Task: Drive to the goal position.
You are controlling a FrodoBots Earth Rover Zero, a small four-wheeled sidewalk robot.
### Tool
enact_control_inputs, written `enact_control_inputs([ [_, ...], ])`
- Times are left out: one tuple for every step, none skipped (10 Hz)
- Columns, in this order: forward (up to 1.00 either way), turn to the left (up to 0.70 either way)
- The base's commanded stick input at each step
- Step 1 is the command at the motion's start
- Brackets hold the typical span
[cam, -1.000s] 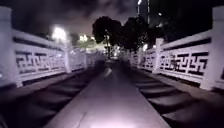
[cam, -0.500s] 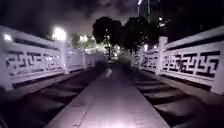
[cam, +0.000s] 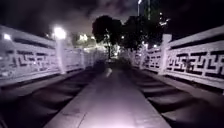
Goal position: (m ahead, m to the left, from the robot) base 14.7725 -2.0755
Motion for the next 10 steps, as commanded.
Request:
enact_control_inputs([
  [0.45,0.00],
  [0.45,0.00],
  [0.45,0.00],
  [0.45,0.00],
  [0.45,0.00],
  [0.45,0.00],
  [0.45,0.00],
  [0.45,0.00],
  [0.45,0.00],
  [0.45,0.00],
])
